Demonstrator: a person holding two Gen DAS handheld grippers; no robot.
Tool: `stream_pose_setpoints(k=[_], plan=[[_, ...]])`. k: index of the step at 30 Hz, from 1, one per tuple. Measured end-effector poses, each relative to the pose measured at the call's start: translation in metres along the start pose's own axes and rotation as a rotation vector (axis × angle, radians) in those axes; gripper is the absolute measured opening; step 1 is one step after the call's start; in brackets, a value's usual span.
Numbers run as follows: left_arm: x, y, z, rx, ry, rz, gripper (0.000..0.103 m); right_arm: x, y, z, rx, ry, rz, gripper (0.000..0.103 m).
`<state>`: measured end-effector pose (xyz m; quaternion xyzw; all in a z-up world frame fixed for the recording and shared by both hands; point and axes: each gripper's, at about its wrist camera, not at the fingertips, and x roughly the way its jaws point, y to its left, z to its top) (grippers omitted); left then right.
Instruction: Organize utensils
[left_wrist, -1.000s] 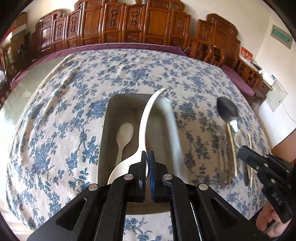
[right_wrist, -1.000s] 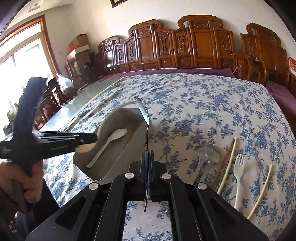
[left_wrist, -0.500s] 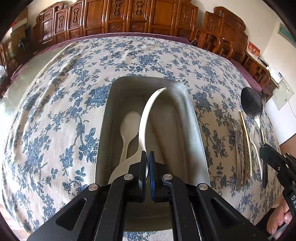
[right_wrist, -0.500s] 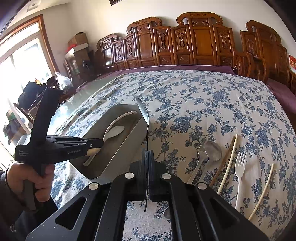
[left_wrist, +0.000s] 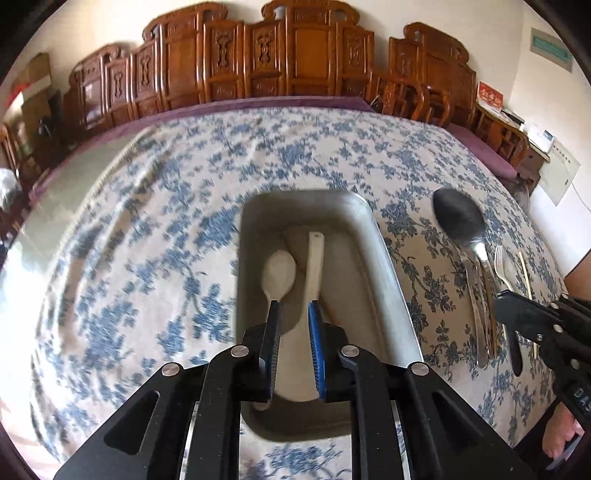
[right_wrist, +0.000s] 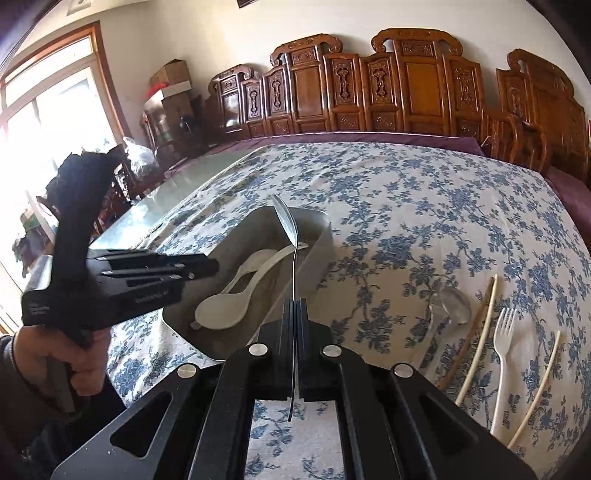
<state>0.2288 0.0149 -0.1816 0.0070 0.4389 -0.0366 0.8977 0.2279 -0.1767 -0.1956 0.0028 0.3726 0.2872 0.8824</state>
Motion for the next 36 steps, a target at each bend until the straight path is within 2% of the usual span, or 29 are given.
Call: stream_pose_setpoints(k=[5, 13, 19, 30, 36], plan=[[-0.017, 0.014, -0.001, 0.017, -0.05, 0.024, 0.014, 0.008, 0.016, 0.005, 0.004, 0.009, 0.017, 0.003], [-0.027, 0.039, -0.007, -0.001, -0.087, 0.055, 0.014, 0.041, 0.041, 0.023, 0.028, 0.03, 0.049, 0.003], [-0.031, 0.049, -0.01, -0.008, -0.098, 0.063, 0.014, 0.071, 0.052, 0.035, 0.054, 0.063, 0.039, 0.003], [-0.028, 0.062, -0.015, -0.037, -0.083, 0.052, 0.014, 0.124, 0.051, 0.04, 0.08, 0.166, -0.038, 0.003], [-0.027, 0.063, -0.016, -0.04, -0.083, 0.049, 0.014, 0.13, 0.051, 0.037, 0.091, 0.188, -0.008, 0.006]])
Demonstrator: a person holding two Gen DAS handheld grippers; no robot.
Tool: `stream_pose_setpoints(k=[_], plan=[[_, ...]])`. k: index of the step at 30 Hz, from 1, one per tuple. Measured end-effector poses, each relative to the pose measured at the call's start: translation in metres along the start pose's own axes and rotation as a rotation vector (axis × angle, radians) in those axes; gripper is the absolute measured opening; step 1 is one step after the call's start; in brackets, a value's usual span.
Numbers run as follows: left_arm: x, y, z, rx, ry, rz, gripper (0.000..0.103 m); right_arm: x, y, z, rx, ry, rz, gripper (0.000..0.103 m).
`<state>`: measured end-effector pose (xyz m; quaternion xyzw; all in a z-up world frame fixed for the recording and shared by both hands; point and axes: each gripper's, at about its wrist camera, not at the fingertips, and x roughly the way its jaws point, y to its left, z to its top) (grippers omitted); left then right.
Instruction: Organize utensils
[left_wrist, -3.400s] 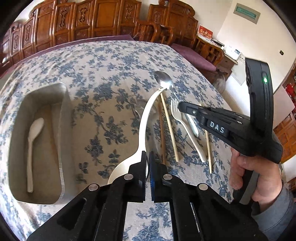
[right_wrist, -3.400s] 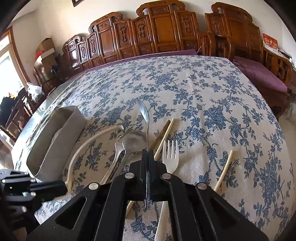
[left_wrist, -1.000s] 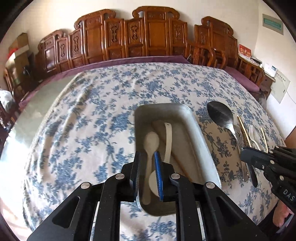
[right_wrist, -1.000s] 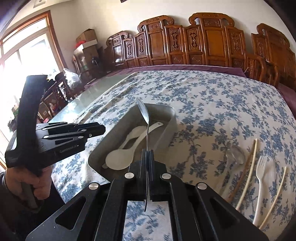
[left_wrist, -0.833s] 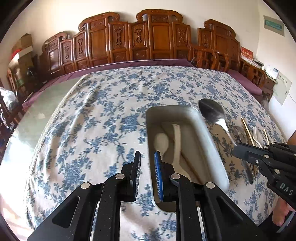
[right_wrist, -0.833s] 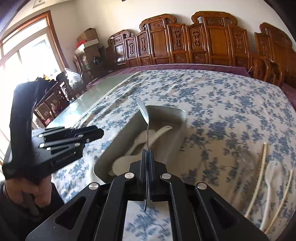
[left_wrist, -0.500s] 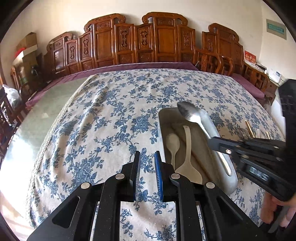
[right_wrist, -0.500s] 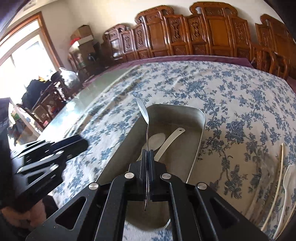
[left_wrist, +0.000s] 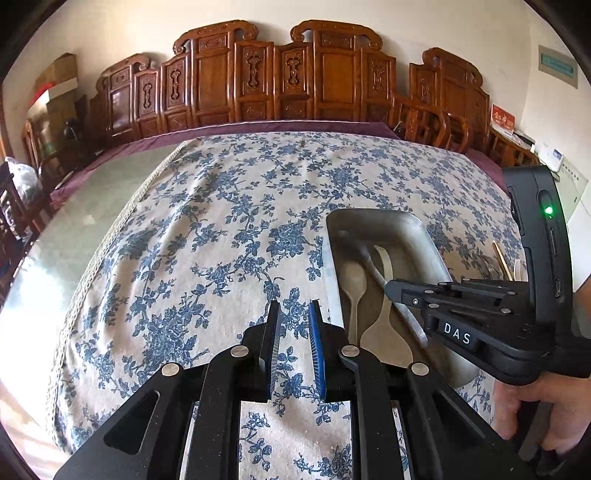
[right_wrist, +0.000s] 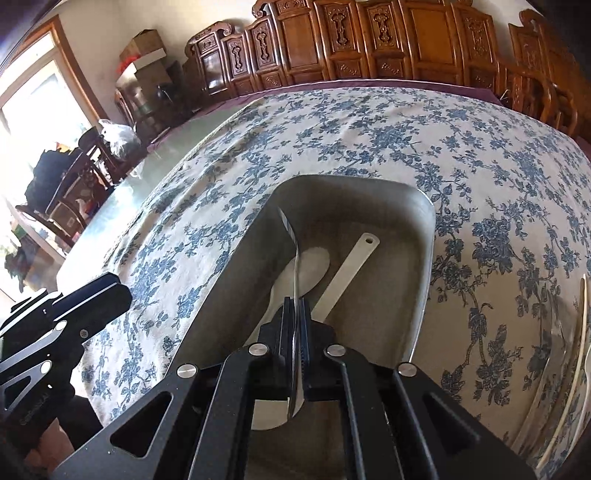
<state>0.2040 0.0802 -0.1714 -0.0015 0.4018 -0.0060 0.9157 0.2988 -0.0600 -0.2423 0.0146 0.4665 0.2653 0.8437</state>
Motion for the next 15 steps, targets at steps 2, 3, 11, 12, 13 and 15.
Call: stream_pose_setpoints(k=[2, 3, 11, 12, 13, 15], plan=[[0.0, -0.001, 0.0, 0.002, 0.003, 0.0, 0.014, -0.004, 0.0, 0.0, -0.008, -0.01, 0.007, 0.006], [0.0, -0.001, 0.0, 0.003, 0.003, 0.0, 0.014, -0.007, -0.001, 0.0, -0.008, -0.015, 0.009, 0.006], [-0.003, -0.014, 0.001, 0.009, -0.01, -0.025, 0.014, -0.064, -0.027, -0.015, -0.073, -0.104, -0.057, 0.006], [-0.004, -0.018, 0.001, 0.013, -0.013, -0.031, 0.015, -0.072, -0.033, -0.017, -0.073, -0.114, -0.07, 0.006], [-0.005, -0.021, 0.001, 0.016, -0.016, -0.034, 0.018, -0.079, -0.038, -0.019, -0.074, -0.122, -0.083, 0.006], [-0.007, -0.027, 0.002, 0.017, -0.024, -0.049, 0.019, -0.096, -0.055, -0.023, -0.073, -0.139, -0.126, 0.006]])
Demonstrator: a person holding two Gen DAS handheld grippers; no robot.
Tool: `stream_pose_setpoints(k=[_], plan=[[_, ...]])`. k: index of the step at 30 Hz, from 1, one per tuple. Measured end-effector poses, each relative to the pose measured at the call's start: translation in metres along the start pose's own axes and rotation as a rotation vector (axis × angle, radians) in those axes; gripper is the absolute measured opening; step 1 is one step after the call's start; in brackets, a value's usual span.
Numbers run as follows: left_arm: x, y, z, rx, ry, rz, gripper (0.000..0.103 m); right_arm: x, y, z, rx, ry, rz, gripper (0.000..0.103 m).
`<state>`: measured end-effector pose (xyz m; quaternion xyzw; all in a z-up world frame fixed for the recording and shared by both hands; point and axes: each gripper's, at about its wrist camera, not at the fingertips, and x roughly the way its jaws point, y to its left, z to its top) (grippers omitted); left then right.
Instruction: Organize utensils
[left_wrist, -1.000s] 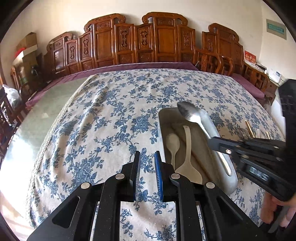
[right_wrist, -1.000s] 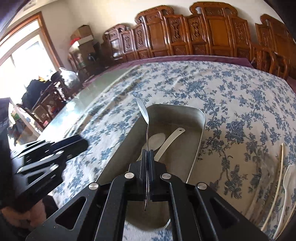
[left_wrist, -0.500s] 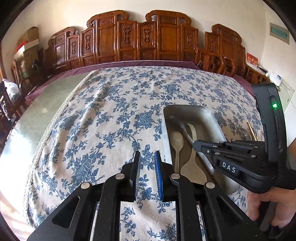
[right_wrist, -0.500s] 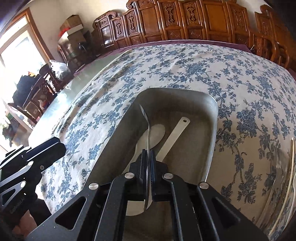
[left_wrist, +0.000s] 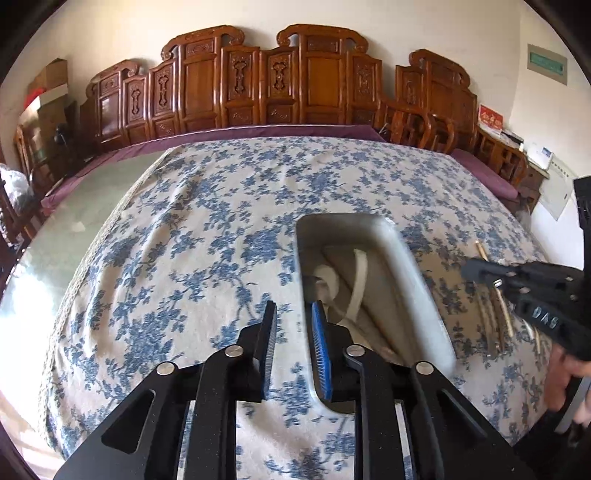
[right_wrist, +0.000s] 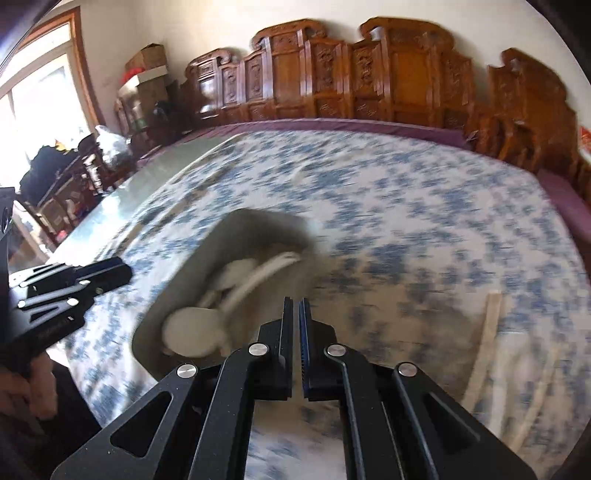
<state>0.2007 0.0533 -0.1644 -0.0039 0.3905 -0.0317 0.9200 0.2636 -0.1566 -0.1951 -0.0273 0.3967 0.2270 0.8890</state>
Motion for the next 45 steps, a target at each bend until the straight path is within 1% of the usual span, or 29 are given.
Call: stream_pose_setpoints(k=[4, 5, 9, 10, 12, 14, 16, 19, 23, 26, 28, 29, 30, 32, 34, 36, 39, 45], plan=[[-0.003, -0.013, 0.0, 0.002, -0.01, -0.03, 0.022, -0.02, -0.047, -0.009, 0.023, 0.003, -0.098, 0.01], [-0.003, -0.017, 0.0, 0.004, -0.012, -0.034, 0.023, -0.024, -0.062, -0.013, 0.034, 0.011, -0.134, 0.01], [-0.003, -0.031, -0.001, 0.013, -0.013, -0.062, 0.027, -0.028, -0.109, -0.026, 0.077, 0.039, -0.219, 0.011], [-0.002, -0.035, -0.002, 0.017, -0.014, -0.064, 0.03, -0.028, -0.12, -0.03, 0.088, 0.048, -0.233, 0.012], [-0.001, -0.041, -0.003, 0.025, -0.012, -0.07, 0.031, -0.025, -0.133, -0.037, 0.102, 0.06, -0.249, 0.023], [-0.001, -0.047, -0.005, 0.033, -0.009, -0.078, 0.032, -0.021, -0.145, -0.048, 0.119, 0.072, -0.258, 0.028], [0.001, -0.054, -0.006, 0.041, -0.007, -0.078, 0.032, -0.016, -0.154, -0.061, 0.148, 0.084, -0.253, 0.028], [0.002, -0.061, -0.01, 0.054, -0.005, -0.072, 0.032, -0.01, -0.16, -0.071, 0.182, 0.105, -0.237, 0.028], [0.004, -0.068, -0.012, 0.064, -0.003, -0.068, 0.032, -0.005, -0.15, -0.073, 0.134, 0.134, -0.255, 0.028], [0.003, -0.073, -0.012, 0.062, -0.005, -0.066, 0.032, 0.003, -0.15, -0.08, 0.13, 0.177, -0.264, 0.027], [0.003, -0.078, -0.012, 0.064, -0.007, -0.067, 0.032, 0.001, -0.15, -0.079, 0.128, 0.173, -0.262, 0.027], [0.002, -0.081, -0.011, 0.068, -0.007, -0.068, 0.032, 0.001, -0.152, -0.079, 0.132, 0.169, -0.259, 0.025], [0.002, -0.083, -0.011, 0.072, -0.007, -0.068, 0.032, 0.001, -0.153, -0.079, 0.131, 0.167, -0.261, 0.016], [0.001, -0.089, -0.013, 0.078, -0.006, -0.068, 0.032, 0.001, -0.159, -0.079, 0.148, 0.162, -0.259, 0.008], [0.002, -0.096, -0.017, 0.084, 0.002, -0.069, 0.032, 0.0, -0.166, -0.079, 0.177, 0.153, -0.233, 0.008], [0.003, -0.104, -0.019, 0.092, 0.017, -0.081, 0.032, 0.001, -0.17, -0.076, 0.178, 0.141, -0.249, 0.008], [0.002, -0.116, -0.018, 0.114, 0.016, -0.086, 0.032, -0.003, -0.174, -0.071, 0.196, 0.102, -0.236, 0.008], [0.008, -0.143, -0.011, 0.171, 0.02, -0.104, 0.032, -0.006, -0.17, -0.063, 0.181, 0.059, -0.224, 0.008]])
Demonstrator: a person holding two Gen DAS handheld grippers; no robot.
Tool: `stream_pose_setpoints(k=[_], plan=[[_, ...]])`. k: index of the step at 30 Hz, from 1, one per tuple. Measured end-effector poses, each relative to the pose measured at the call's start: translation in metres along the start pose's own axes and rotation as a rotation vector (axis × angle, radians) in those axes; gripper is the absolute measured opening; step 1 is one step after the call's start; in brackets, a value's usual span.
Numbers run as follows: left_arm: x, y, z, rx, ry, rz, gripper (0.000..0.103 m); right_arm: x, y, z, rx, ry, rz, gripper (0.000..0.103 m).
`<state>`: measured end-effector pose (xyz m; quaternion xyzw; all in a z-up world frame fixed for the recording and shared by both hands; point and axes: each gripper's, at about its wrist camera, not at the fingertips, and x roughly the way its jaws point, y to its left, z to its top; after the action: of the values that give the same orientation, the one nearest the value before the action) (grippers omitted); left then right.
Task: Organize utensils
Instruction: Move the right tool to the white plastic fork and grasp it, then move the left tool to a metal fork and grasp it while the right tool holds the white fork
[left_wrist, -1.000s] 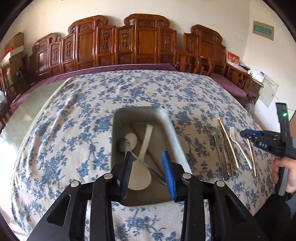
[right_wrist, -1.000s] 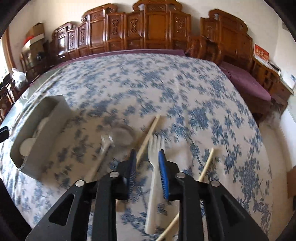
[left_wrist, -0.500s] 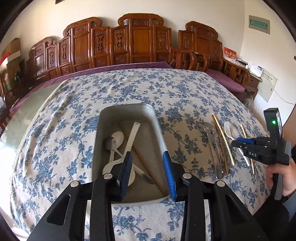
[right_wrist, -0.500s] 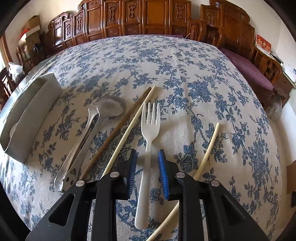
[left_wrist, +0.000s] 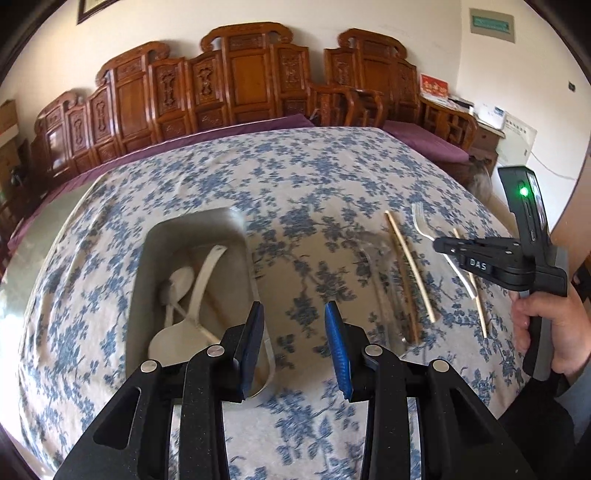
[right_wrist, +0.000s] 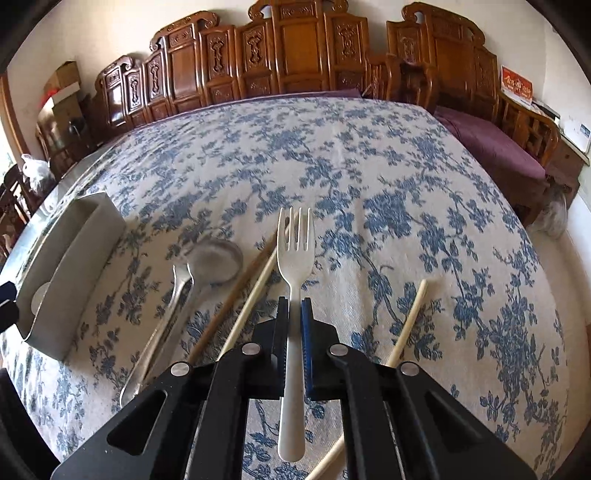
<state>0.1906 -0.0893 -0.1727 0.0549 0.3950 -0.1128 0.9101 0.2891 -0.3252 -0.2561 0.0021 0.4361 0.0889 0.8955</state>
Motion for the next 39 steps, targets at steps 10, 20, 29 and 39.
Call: stream_pose_setpoints(k=[10, 20, 29, 39], plan=[[0.029, -0.037, 0.022, 0.064, 0.025, -0.039, 0.032, 0.001, 0.003, 0.006, -0.012, -0.021, 0.012, 0.008], [0.087, -0.054, 0.031, 0.057, 0.127, -0.074, 0.032, 0.0, -0.01, 0.007, 0.035, -0.024, 0.026, 0.008], [0.123, -0.061, 0.039, 0.042, 0.178, -0.097, 0.03, -0.001, -0.009, 0.01, 0.046, -0.037, 0.046, 0.008], [0.139, -0.066, 0.042, 0.036, 0.215, -0.114, 0.023, -0.002, -0.008, 0.012, 0.051, -0.041, 0.056, 0.008]])
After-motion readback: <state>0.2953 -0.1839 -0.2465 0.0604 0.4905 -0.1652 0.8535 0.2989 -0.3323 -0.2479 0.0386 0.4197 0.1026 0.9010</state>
